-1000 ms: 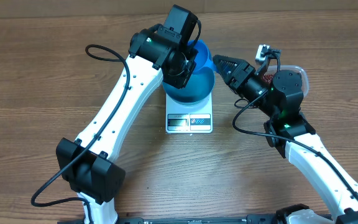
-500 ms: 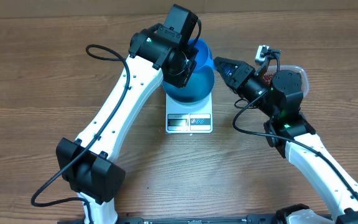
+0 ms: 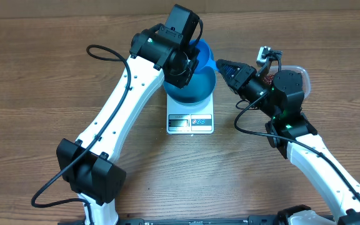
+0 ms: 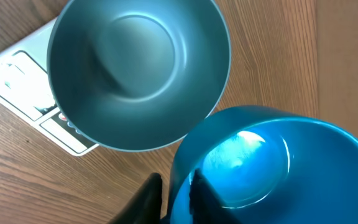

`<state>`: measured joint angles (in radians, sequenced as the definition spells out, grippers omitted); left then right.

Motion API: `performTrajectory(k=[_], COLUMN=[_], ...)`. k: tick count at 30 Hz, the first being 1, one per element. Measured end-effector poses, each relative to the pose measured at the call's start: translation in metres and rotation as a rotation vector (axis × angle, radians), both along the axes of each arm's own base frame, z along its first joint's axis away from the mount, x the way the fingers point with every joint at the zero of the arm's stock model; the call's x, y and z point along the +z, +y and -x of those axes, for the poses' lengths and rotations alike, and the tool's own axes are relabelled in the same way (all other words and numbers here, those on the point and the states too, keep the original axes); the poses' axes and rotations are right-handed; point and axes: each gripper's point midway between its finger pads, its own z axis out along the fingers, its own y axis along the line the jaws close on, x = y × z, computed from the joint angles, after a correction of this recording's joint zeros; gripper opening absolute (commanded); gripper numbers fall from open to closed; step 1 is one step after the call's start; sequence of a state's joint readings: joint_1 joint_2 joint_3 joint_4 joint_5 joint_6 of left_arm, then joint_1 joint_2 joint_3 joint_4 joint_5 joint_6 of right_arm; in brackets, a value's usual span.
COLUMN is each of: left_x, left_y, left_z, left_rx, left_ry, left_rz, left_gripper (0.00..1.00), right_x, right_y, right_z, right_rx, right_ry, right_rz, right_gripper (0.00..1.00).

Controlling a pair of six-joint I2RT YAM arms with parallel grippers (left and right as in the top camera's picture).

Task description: Scoop item into bowl and weigh 150g on scale

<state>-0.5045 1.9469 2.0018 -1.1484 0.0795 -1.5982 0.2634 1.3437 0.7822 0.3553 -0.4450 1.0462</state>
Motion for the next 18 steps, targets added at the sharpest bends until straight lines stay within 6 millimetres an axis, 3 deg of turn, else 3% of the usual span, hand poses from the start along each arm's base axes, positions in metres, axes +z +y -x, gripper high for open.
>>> performTrajectory(k=[1, 13, 18], left_x=[0.0, 0.004, 0.017], left_y=[0.0, -0.003, 0.015], left_z=[0.0, -0.007, -0.013], left_rx=[-0.003, -0.025, -0.04], left_ry=[-0.002, -0.031, -0.066], left_rz=[-0.002, 0.019, 0.024], left_gripper=[0.99, 1.0, 1.0], right_x=[0.0, -0.001, -0.001], right_y=[0.0, 0.0, -0.001], right_z=[0.0, 0.0, -0.001], right_rx=[0.0, 0.0, -0.005], right_ry=[0.001, 0.002, 0.002], right_rz=[0.0, 0.0, 0.001], right_gripper=[0.04, 0.04, 0.04])
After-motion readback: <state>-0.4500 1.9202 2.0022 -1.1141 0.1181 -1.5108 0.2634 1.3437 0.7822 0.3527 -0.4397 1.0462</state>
